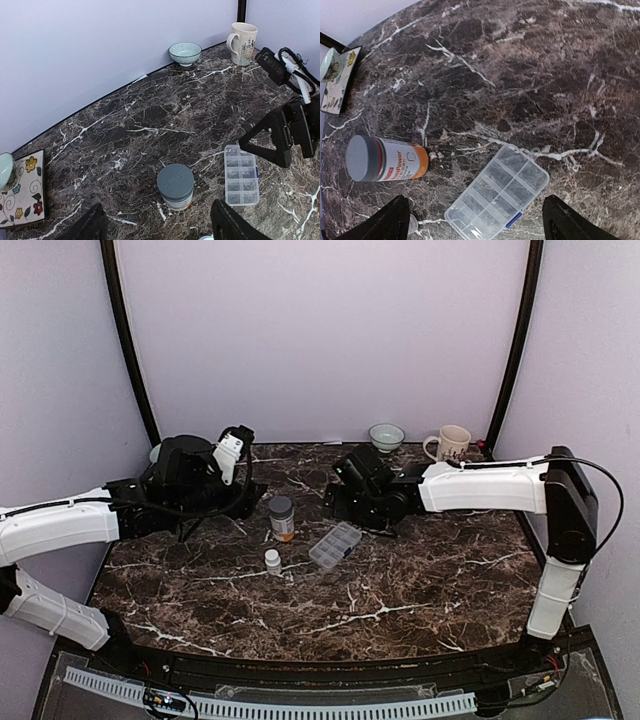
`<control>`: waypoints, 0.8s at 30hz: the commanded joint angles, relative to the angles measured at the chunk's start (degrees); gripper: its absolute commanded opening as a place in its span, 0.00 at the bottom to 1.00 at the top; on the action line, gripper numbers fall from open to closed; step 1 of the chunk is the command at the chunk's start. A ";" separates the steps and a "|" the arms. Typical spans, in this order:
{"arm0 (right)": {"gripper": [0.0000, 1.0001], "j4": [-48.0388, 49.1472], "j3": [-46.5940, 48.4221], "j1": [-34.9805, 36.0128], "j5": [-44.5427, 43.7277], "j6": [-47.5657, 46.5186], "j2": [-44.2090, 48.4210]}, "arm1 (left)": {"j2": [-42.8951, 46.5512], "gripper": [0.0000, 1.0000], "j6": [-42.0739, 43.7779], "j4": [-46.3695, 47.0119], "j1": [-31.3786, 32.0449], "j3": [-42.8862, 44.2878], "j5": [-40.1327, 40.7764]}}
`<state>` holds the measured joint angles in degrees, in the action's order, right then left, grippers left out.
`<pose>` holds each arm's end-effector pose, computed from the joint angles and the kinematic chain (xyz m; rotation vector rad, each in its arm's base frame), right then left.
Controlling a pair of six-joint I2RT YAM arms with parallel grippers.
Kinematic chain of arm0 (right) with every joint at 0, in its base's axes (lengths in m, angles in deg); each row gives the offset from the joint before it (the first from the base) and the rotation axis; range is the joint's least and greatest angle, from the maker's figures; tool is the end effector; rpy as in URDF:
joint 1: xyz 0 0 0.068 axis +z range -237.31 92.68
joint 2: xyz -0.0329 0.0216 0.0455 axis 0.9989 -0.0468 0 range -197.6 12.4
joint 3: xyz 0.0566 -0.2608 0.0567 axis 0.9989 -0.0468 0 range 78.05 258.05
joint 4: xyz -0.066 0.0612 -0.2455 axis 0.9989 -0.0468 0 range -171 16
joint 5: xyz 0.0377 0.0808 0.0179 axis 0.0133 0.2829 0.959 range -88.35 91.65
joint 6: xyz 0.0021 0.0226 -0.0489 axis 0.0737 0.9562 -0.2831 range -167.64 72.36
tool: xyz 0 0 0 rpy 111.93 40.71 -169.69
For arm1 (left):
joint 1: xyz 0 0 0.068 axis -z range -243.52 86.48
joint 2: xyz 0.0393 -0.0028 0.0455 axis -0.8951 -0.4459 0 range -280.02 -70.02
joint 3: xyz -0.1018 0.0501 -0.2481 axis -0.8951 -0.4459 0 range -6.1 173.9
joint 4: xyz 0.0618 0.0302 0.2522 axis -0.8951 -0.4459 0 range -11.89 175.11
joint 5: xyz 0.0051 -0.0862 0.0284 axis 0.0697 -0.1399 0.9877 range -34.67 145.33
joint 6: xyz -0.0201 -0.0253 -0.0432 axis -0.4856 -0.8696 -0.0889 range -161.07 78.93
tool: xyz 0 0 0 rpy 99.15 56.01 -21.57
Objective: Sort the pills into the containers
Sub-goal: Pick up the pill container from the center of the board.
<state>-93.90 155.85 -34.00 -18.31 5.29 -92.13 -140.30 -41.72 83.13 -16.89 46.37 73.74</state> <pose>0.2522 0.3183 0.2343 0.1581 2.3743 0.5043 0.2032 -0.1986 0.3077 0.5409 1.8275 -0.2526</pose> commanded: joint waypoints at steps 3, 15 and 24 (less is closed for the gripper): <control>0.95 -10.39 4.51 -0.05 2.47 8.51 -4.58 | 1.29 0.72 0.39 -3.61 2.78 1.83 0.10; 0.97 -10.82 5.47 -0.87 9.32 13.13 -8.85 | -2.60 0.74 1.33 -6.10 5.63 3.00 -0.88; 0.98 -15.78 12.27 -1.95 10.70 12.44 -14.25 | -5.64 0.74 1.57 -5.04 7.02 3.72 -0.86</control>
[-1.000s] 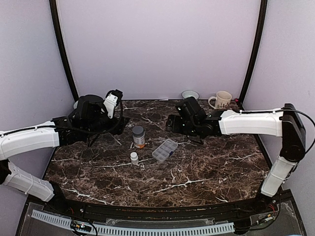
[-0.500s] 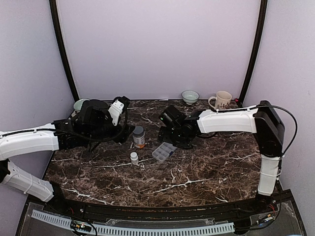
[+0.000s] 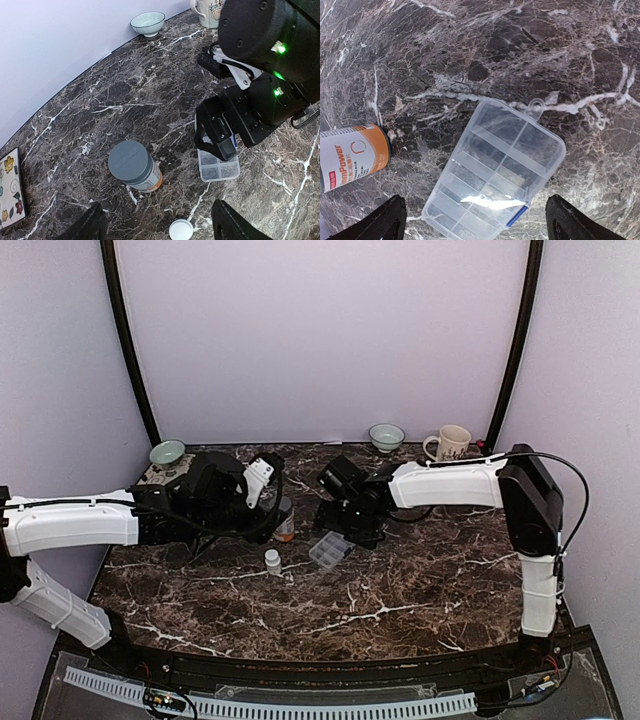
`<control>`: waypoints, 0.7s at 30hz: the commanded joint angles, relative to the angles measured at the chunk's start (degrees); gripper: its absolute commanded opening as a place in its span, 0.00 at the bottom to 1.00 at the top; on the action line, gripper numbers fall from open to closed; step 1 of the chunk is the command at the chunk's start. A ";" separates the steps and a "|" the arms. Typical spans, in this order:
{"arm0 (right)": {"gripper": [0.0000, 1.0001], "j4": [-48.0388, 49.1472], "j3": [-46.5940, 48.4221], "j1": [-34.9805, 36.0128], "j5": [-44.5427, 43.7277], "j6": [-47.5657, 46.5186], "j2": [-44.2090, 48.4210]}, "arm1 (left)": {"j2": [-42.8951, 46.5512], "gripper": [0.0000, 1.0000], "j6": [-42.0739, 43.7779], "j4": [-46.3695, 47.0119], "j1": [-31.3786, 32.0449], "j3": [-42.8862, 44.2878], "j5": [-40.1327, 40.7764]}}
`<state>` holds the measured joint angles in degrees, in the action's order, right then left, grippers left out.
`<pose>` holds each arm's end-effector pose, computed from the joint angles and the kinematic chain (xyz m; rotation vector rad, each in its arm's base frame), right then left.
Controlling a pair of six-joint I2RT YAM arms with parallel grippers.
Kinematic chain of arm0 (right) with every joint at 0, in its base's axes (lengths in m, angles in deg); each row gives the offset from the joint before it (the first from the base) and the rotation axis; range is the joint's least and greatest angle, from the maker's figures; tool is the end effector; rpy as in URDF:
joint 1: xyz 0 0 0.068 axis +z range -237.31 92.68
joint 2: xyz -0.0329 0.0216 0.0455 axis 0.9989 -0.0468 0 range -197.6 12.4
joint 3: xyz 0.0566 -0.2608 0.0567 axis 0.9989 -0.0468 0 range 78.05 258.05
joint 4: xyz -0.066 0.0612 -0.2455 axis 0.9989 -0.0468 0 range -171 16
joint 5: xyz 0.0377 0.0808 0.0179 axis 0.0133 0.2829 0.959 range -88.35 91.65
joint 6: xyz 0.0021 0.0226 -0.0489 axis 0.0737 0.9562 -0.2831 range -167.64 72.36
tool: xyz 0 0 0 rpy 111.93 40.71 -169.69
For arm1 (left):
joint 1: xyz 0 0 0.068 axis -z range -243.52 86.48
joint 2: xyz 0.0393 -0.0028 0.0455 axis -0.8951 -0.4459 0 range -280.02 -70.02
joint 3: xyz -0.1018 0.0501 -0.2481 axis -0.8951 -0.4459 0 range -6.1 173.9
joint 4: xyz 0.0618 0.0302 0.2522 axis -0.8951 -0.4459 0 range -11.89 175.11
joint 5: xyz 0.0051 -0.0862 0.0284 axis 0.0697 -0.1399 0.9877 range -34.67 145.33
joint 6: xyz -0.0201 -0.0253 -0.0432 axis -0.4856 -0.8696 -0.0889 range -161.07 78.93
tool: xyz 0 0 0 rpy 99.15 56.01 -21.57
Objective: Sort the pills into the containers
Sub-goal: Pick up the pill container from the center of the board.
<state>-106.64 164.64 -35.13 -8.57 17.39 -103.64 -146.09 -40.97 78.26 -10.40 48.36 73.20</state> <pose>0.2685 0.3358 0.1861 0.3621 2.6800 0.4475 0.1895 -0.2343 0.2838 0.7437 1.9116 -0.2554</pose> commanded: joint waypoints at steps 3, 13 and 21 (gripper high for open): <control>0.98 -3.71 3.72 -1.16 1.59 0.86 -3.73 | -0.04 0.74 1.05 0.56 0.58 1.41 -0.32; 0.98 -7.75 8.54 -2.84 0.91 -1.30 -8.05 | 0.31 0.74 1.04 3.33 0.75 -1.02 -0.69; 0.92 -11.28 14.50 -3.73 0.93 -5.70 -12.35 | -0.47 0.74 1.24 4.52 0.75 -1.97 -0.94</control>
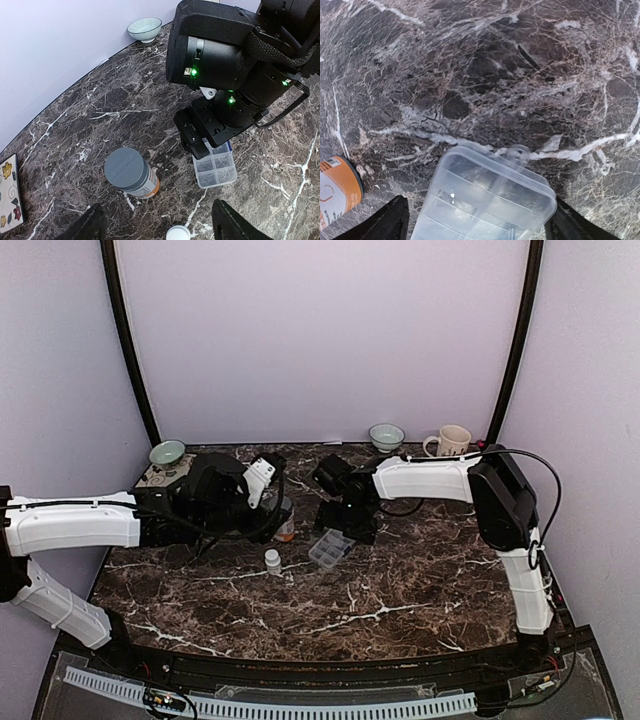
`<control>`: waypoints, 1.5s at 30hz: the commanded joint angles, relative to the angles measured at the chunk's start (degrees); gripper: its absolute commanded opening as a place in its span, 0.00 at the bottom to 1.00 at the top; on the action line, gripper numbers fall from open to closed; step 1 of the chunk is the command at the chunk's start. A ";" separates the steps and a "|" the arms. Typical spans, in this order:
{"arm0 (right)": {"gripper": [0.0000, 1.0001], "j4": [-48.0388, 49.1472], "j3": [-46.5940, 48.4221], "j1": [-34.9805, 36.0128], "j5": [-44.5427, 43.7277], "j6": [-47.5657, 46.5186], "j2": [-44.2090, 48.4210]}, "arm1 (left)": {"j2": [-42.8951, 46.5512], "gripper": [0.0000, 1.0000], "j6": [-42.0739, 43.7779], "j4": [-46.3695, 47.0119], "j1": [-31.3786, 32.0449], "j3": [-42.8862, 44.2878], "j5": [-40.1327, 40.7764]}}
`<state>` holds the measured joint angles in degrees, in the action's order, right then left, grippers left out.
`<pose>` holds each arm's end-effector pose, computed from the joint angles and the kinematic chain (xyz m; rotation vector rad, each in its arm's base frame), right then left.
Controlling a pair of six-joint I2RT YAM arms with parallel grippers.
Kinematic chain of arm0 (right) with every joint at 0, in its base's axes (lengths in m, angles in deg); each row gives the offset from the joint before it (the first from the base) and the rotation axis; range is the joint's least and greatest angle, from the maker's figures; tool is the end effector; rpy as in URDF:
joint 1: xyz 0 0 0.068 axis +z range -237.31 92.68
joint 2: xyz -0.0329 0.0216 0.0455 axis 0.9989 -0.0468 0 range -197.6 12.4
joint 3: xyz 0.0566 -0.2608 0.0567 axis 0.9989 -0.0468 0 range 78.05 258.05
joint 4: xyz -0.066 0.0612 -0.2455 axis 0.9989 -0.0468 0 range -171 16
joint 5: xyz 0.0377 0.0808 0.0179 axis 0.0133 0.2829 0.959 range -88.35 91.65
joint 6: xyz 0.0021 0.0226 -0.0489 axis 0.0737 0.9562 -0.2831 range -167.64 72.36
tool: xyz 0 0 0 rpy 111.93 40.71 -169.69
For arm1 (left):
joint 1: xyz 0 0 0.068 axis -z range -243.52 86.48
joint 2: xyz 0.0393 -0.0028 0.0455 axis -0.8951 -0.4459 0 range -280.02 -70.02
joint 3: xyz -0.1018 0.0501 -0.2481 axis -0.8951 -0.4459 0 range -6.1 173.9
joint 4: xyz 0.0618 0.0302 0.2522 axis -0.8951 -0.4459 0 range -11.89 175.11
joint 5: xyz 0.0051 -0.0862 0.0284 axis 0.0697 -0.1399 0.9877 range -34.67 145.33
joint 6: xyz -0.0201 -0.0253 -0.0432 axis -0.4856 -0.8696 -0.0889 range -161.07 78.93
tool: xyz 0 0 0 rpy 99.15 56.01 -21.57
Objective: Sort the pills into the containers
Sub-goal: Pick up the pill container from the center of the board.
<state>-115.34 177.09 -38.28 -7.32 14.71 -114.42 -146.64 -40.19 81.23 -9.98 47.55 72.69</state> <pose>0.3070 0.3452 0.1617 0.3638 2.7694 0.3016 0.1894 -0.2383 0.2811 0.7544 1.8817 -0.2740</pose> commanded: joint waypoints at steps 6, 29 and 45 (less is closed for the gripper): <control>0.80 -2.39 0.39 -1.39 -0.40 -6.92 -1.11 | 0.15 0.74 0.18 2.10 0.34 -1.80 0.03; 0.56 9.90 -6.54 -3.34 9.14 -20.34 14.61 | -1.39 0.78 -10.13 0.79 -4.11 2.43 -17.41; 0.54 13.19 -5.82 -2.45 12.14 -21.74 23.02 | -10.17 0.80 -20.17 -5.39 -10.44 14.60 -37.99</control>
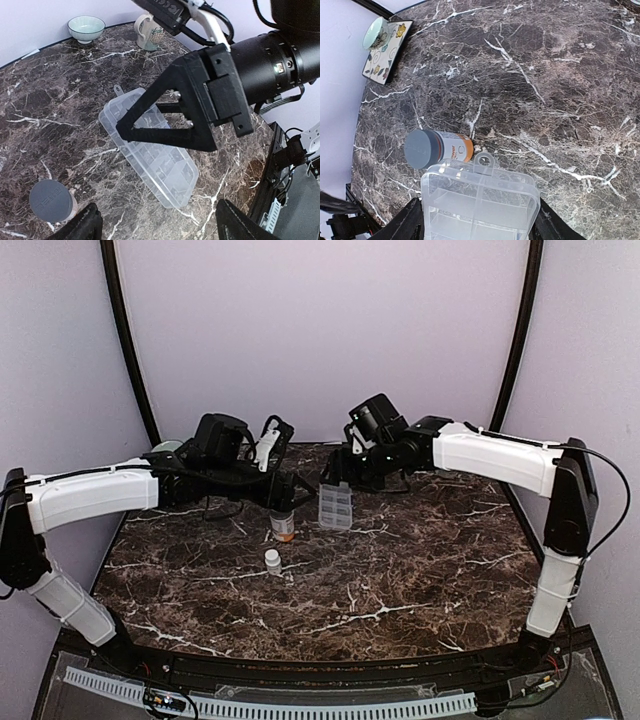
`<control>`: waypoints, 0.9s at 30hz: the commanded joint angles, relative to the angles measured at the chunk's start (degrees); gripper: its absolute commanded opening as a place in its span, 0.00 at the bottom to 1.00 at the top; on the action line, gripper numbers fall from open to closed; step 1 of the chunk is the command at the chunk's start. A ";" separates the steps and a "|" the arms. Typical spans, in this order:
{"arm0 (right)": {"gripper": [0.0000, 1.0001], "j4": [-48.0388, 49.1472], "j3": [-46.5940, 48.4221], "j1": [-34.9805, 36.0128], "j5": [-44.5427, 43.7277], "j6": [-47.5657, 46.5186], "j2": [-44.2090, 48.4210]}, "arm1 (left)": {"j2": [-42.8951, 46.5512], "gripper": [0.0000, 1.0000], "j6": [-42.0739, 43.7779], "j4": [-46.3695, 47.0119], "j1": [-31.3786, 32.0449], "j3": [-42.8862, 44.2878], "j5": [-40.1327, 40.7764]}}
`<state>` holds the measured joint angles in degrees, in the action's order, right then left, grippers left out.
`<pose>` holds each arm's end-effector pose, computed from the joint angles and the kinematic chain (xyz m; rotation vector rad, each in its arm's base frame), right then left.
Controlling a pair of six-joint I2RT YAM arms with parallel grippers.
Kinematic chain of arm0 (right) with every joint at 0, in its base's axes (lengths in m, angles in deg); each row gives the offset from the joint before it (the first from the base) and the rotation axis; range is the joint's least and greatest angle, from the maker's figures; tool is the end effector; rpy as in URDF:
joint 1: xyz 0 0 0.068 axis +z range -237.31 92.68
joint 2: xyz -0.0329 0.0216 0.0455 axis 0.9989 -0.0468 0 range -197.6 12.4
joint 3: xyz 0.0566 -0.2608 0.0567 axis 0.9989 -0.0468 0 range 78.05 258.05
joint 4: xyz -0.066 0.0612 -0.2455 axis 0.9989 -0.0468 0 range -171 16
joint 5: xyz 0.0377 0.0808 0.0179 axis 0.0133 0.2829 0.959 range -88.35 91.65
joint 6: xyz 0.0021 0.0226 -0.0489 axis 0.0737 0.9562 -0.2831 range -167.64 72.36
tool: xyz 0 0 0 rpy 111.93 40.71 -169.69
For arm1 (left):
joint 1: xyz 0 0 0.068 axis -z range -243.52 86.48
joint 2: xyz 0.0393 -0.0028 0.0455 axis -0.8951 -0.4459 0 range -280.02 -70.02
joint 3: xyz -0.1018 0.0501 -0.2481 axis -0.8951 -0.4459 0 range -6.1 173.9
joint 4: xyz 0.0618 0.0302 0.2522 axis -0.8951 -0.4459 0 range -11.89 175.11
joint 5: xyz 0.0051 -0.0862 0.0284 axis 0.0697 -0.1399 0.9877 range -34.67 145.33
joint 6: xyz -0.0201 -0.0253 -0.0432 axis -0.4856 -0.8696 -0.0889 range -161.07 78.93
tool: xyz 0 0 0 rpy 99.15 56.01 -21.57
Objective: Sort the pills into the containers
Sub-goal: Pick up the pill container from the center of the board, then pass from the right arm to the left
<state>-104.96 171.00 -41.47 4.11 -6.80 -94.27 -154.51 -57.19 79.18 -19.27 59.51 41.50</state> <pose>0.2956 0.3067 0.2895 -0.1311 2.4874 0.7526 0.2408 -0.2464 0.3082 0.6697 2.0021 -0.8973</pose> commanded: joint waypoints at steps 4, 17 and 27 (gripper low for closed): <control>0.54 3.58 0.84 0.98 1.12 0.65 3.49 | -4.35 0.79 -4.05 -4.49 -1.26 4.23 -8.54; 0.55 4.23 3.03 3.16 1.94 2.00 3.16 | -6.33 0.67 -6.91 0.40 -1.29 3.91 -12.79; 0.55 3.63 2.94 3.64 1.40 2.18 3.99 | -7.37 0.32 -7.40 2.41 -1.38 3.71 -14.24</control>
<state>-102.84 172.61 -38.30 5.73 -5.12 -92.56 -161.66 -64.86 79.20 -20.69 62.11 29.26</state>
